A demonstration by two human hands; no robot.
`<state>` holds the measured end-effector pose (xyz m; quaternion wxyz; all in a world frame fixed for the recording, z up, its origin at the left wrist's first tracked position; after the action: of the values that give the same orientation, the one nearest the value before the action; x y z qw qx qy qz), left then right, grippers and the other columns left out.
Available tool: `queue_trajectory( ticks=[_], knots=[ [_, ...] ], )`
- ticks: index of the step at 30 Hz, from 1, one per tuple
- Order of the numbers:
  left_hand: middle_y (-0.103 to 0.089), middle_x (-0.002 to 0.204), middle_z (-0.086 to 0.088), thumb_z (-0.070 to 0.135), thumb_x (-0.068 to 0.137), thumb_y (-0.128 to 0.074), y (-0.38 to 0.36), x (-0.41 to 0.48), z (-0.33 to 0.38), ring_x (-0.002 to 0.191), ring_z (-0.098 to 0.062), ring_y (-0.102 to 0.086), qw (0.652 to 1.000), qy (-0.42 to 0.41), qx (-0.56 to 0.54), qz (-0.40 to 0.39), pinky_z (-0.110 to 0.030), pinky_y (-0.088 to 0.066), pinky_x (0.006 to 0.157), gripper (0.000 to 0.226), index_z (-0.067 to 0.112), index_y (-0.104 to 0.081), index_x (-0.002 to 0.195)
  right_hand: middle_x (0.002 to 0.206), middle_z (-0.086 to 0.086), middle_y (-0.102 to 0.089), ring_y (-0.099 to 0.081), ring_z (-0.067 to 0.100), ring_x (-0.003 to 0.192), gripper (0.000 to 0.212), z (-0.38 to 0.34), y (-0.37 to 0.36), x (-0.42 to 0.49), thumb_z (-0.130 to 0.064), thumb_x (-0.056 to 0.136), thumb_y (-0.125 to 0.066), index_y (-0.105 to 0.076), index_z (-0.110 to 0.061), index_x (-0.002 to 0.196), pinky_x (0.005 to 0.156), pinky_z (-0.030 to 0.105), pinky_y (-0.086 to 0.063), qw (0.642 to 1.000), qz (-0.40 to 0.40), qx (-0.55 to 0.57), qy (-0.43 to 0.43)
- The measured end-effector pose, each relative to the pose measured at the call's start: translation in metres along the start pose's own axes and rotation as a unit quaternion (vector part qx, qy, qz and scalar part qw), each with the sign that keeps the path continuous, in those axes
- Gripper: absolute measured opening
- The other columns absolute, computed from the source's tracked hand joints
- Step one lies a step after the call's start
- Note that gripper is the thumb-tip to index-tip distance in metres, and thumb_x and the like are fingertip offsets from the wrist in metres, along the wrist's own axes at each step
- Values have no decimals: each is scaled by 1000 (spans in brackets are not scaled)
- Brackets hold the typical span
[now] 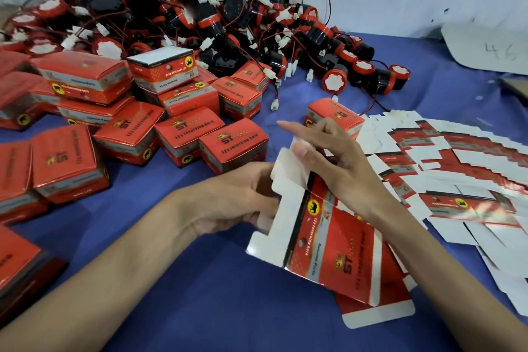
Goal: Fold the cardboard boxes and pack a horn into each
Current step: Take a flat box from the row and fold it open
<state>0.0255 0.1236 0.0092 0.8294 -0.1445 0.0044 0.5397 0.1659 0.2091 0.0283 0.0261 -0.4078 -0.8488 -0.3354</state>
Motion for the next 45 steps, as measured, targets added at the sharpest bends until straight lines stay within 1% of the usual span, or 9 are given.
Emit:
queue_trajectory(
  ticks=[9, 13, 18, 22, 26, 33, 37, 41, 45],
  knots=[
    [-71, 90, -6, -14, 88, -53, 18, -4, 11, 78, -19, -58, 989, -17, 106, 101, -19, -45, 58, 42, 19, -70, 106, 131, -5, -50, -51, 4, 117, 25, -10, 4, -3, -33, 85, -60, -68, -28, 107, 99, 22, -39, 998, -45, -26, 43],
    [-74, 84, 5, -16, 87, -53, 19, -3, 14, 73, -2, -66, 981, -24, 140, 129, -13, -47, 57, 39, 14, -69, 108, 141, -10, -44, -39, -11, 123, 30, -9, -3, -2, -54, 79, -63, -67, -26, 89, 100, 8, -26, 994, -69, -83, 7],
    [-75, 94, 3, -19, 85, -50, 17, -3, 12, 83, -8, -70, 974, -16, 143, 174, -22, -57, 66, 49, 20, -70, 107, 143, -19, -37, -39, -7, 125, 45, -14, -2, -2, -67, 58, -62, -58, -28, 81, 101, 25, -35, 985, -139, -90, -46],
    [-74, 102, 1, 18, 93, -51, 21, -4, 21, 90, -17, -68, 968, -73, -1, 240, -26, -57, 70, 23, 24, -68, 108, 128, -16, -58, -55, 3, 118, 34, -22, 10, 0, -41, 73, -75, -67, -23, 101, 93, 29, -47, 994, -41, 90, -51],
    [-67, 118, -7, 56, 80, -52, 7, -4, 22, 101, -22, -62, 959, -180, -24, 217, -44, -54, 87, 48, 27, -62, 116, 111, -4, -68, -66, 14, 101, 24, -23, 3, -5, -30, 76, -71, -66, -30, 100, 88, 43, -53, 977, 83, 189, -49],
    [-56, 67, 13, 38, 90, -45, -12, 1, 7, 59, 0, -56, 889, -284, 28, 359, -17, -48, 52, 17, 21, -47, 86, 118, 1, -62, -60, 16, 99, 15, -10, -26, -19, -27, 87, -53, -67, -31, 86, 78, 32, -51, 941, 146, 303, -38],
    [-62, 88, 15, 23, 88, -42, -16, 4, 3, 70, -2, -60, 879, -293, 54, 372, -18, -50, 56, 18, 30, -49, 103, 120, -10, -62, -57, 10, 110, 17, -6, -32, -23, -20, 80, -51, -56, -33, 71, 85, 27, -47, 931, 217, 291, -35],
    [-66, 104, 7, 11, 76, -46, -14, 4, 2, 82, -11, -66, 877, -274, -22, 394, -24, -53, 61, 40, 37, -47, 107, 125, -3, -56, -58, 1, 101, 31, -13, -35, -25, -11, 79, -50, -53, -31, 102, 79, 17, -47, 940, 241, 239, 36],
    [-65, 112, 5, -9, 84, -47, -16, 6, -1, 102, -13, -65, 862, -248, -77, 436, -32, -54, 76, 47, 32, -50, 106, 132, 14, -50, -64, 19, 103, 64, -16, -36, -25, 10, 74, -43, -44, -30, 124, 75, 24, -52, 931, 242, 270, 44]
  ],
)
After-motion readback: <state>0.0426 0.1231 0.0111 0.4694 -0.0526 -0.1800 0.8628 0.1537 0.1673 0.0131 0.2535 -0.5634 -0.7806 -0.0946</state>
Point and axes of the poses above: each hand's wrist, its own x-axis towards the middle knuckle, its own y-axis out of the back of the hand, z = x × y, the point moved 2 cm from there along x, towards the middle knuckle
